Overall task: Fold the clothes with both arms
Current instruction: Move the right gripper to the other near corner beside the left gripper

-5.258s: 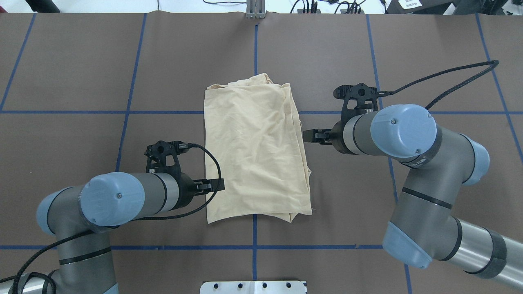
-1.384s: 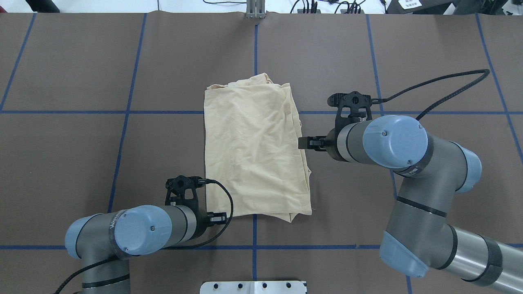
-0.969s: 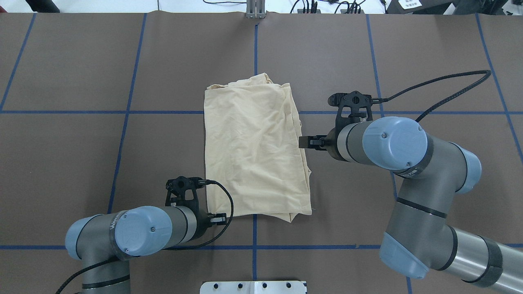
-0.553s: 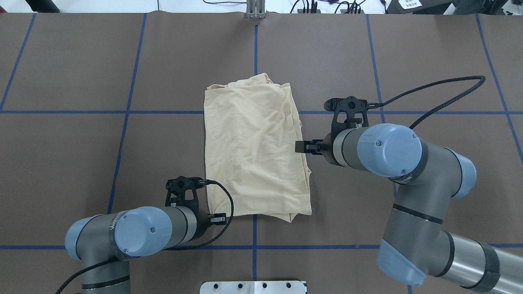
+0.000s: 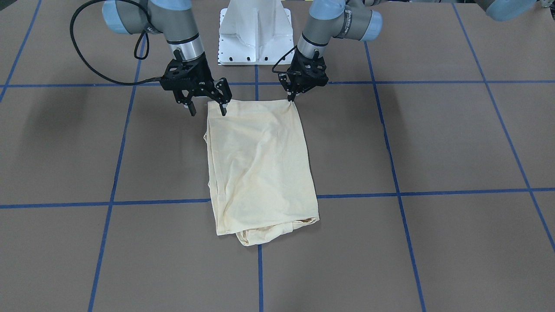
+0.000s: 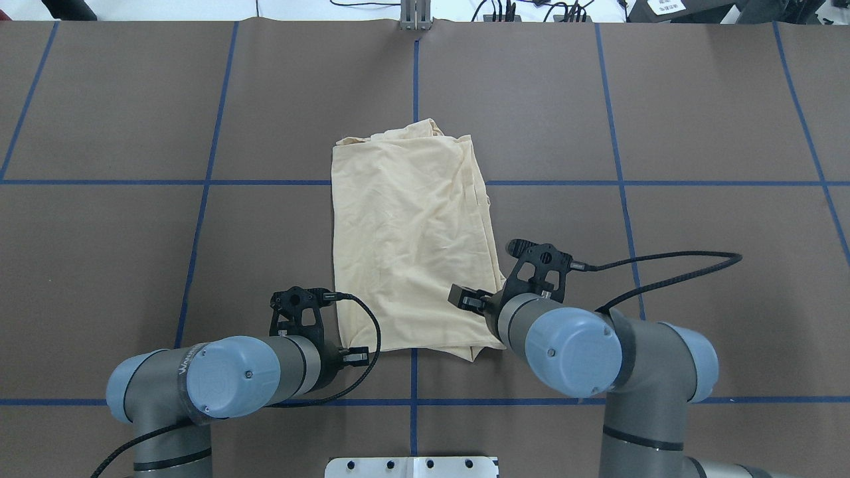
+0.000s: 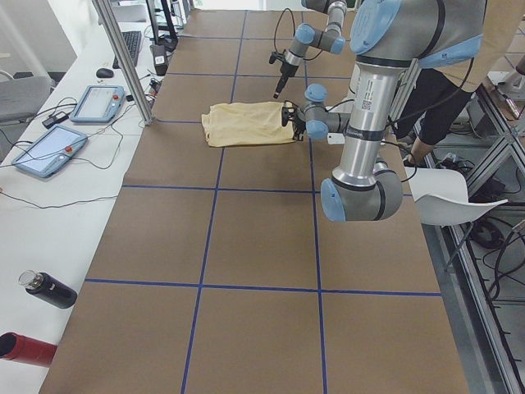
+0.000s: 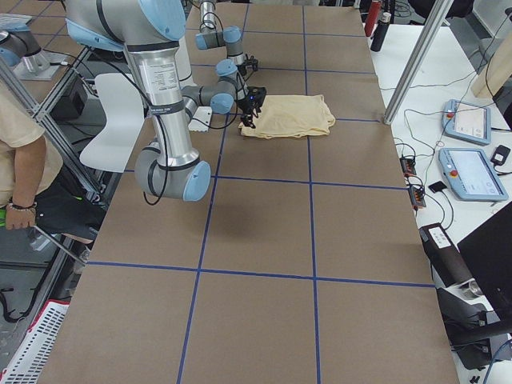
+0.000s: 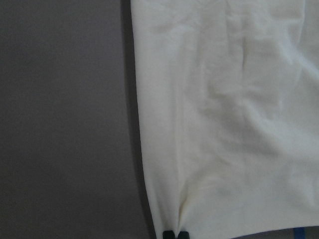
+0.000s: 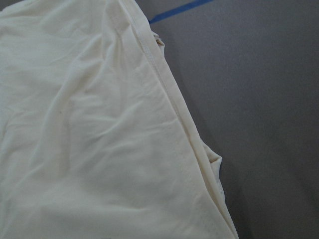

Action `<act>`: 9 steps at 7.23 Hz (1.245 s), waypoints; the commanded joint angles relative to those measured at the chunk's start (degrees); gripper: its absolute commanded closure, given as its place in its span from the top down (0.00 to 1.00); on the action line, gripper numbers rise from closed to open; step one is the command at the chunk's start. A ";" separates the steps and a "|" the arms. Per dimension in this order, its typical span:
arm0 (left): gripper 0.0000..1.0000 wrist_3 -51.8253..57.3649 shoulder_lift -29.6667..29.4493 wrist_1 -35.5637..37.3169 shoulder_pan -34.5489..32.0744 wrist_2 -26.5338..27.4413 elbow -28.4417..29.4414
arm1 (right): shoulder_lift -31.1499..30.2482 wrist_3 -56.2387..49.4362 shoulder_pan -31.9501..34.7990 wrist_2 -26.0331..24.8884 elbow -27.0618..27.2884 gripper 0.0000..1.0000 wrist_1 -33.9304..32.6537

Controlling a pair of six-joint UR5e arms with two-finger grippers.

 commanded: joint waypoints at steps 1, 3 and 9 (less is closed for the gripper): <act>0.00 0.00 0.04 0.00 0.00 0.00 0.00 | 1.69 2.39 -3.03 -4.75 -5.27 0.95 -0.11; 0.00 0.00 0.05 0.00 0.00 0.09 -0.09 | 2.05 -3.03 -2.68 -8.35 -6.09 0.94 -0.20; 0.00 0.09 -0.04 -0.09 0.01 0.09 0.00 | 4.51 -3.94 -2.33 -8.36 -8.90 0.68 -0.37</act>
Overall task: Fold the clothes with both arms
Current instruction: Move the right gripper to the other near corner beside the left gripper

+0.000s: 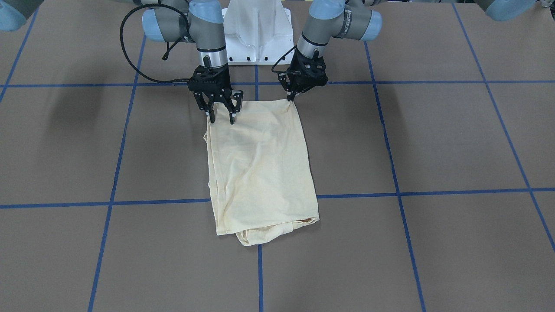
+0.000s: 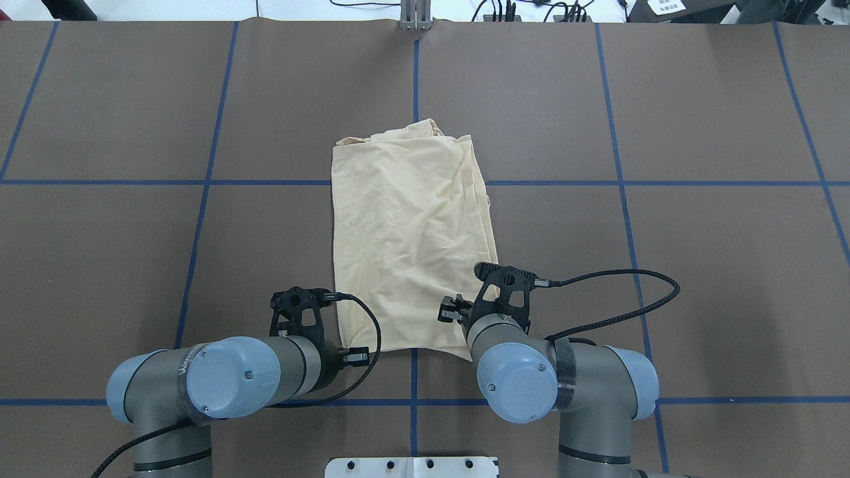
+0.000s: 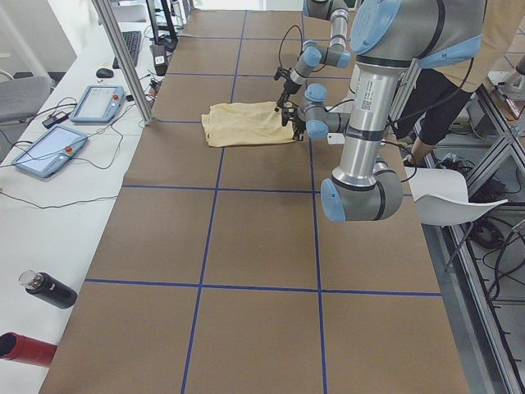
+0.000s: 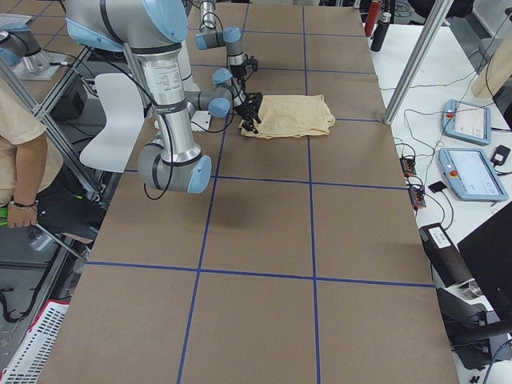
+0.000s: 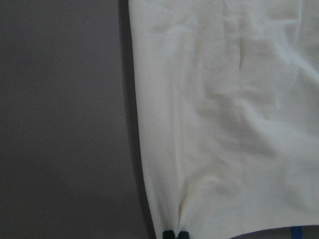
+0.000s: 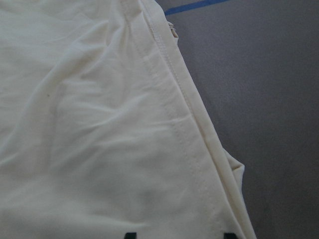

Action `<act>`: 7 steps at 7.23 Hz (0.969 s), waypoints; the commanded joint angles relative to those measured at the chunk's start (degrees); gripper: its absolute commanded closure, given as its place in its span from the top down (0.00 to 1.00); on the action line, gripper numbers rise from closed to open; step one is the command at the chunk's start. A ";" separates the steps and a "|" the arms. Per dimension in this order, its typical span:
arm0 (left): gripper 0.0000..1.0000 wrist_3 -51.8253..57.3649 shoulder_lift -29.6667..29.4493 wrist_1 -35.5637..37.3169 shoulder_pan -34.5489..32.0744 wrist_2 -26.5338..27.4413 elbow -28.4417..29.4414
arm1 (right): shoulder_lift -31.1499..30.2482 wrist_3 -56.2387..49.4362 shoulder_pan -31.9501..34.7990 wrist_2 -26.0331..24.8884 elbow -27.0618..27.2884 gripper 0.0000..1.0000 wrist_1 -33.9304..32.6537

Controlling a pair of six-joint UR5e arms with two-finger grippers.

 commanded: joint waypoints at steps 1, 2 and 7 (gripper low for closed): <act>0.00 0.07 0.05 -0.02 0.06 0.00 0.09 | 0.17 -0.22 0.01 0.08 -0.22 0.71 -0.09; 0.00 0.07 -0.04 -0.02 0.06 0.00 0.09 | 0.34 -0.22 0.01 0.17 -0.05 0.72 -1.49; 0.00 0.07 0.05 -0.02 0.06 0.00 0.09 | 1.13 0.74 -0.78 0.09 -0.22 0.44 -3.70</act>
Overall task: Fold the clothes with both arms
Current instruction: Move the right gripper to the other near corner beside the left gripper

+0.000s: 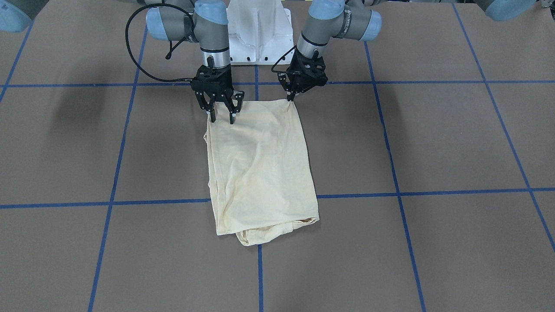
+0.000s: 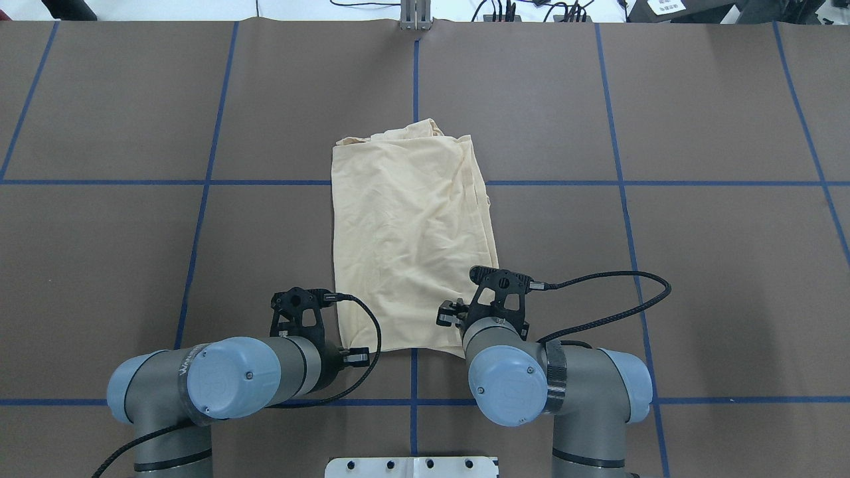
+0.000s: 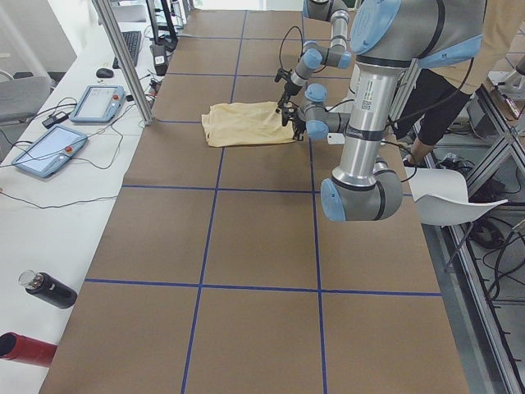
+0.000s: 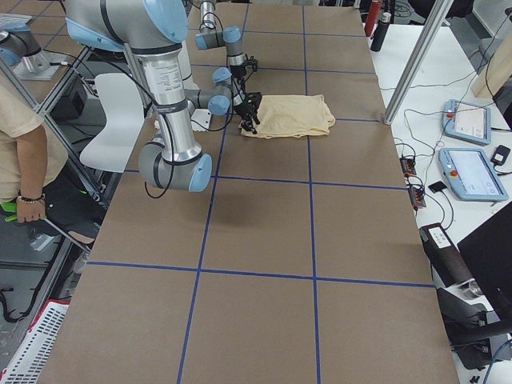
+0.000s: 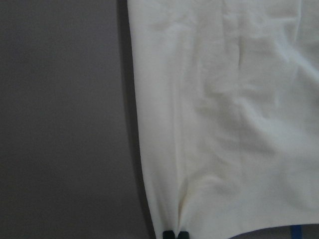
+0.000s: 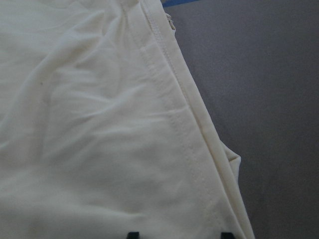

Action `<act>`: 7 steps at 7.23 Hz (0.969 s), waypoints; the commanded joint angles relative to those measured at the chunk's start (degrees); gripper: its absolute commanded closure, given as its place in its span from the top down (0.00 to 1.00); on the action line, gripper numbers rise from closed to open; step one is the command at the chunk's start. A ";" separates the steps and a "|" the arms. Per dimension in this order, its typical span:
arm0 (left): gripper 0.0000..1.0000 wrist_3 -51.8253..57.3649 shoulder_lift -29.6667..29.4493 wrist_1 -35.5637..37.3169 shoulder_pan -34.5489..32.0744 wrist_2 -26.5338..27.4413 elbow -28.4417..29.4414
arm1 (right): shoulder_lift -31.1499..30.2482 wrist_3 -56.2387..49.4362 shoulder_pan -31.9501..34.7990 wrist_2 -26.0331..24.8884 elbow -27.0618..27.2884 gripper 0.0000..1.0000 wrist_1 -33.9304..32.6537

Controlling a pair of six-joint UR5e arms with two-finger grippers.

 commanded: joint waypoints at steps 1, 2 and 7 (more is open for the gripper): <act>0.00 0.00 0.04 0.00 0.00 0.00 0.00 | 0.54 1.08 -0.21 -0.01 -0.38 0.17 -0.53; 0.00 0.00 0.04 0.00 0.00 0.00 0.00 | 1.06 2.39 -0.47 -0.01 -0.38 0.01 -1.58; 0.00 0.09 -0.40 0.00 0.00 -0.17 -1.05 | 2.30 4.07 -0.38 0.34 2.15 0.00 -1.85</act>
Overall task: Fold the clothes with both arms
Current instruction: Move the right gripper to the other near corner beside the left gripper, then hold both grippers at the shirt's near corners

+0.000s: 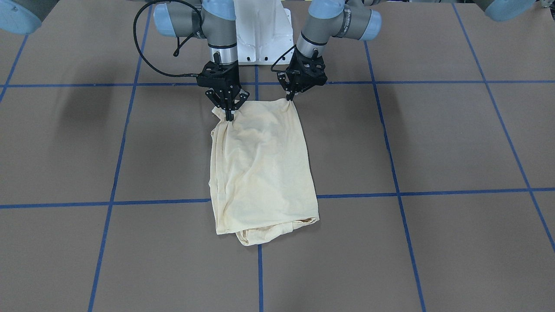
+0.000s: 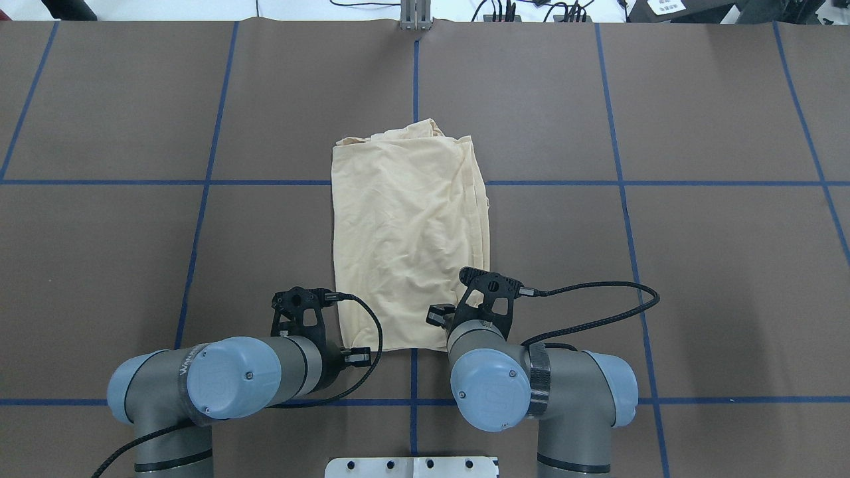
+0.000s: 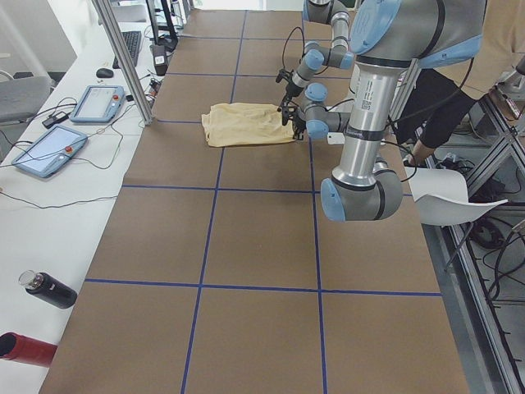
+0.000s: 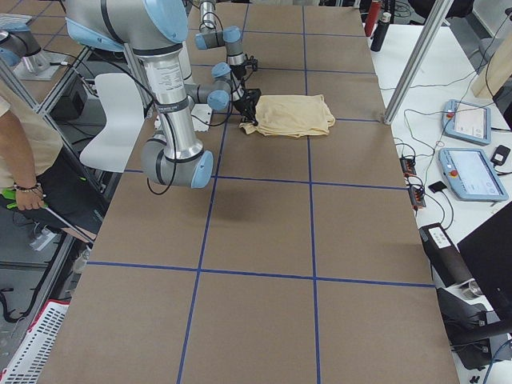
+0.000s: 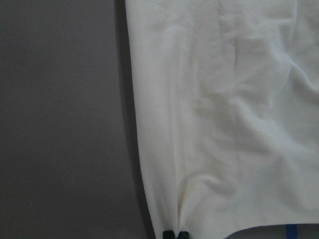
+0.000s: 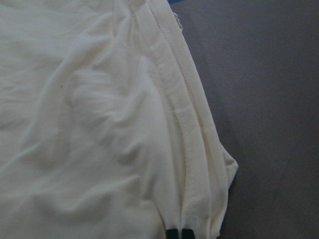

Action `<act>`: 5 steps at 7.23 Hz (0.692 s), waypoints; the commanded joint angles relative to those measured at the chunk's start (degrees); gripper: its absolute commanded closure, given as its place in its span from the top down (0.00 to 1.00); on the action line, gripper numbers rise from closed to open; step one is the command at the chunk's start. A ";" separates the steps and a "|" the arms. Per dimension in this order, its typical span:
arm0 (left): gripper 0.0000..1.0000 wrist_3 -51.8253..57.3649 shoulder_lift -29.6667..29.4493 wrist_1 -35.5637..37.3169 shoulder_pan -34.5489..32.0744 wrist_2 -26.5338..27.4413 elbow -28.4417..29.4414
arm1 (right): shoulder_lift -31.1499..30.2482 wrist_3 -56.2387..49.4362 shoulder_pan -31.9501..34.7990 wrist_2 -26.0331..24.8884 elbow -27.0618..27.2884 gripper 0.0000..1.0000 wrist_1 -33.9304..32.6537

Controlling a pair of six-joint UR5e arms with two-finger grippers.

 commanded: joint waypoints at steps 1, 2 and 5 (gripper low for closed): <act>0.00 0.24 -0.15 0.09 -0.09 -0.31 -2.11 | -0.61 -0.51 0.25 0.83 4.74 0.00 -1.31; 0.00 0.24 0.38 0.18 -0.17 -0.31 -4.56 | -0.96 -0.51 0.25 1.18 8.68 0.00 -5.15; 0.00 -0.11 0.82 10.06 0.26 -0.48 -17.71 | -3.94 0.28 -6.76 0.57 20.90 0.00 -11.77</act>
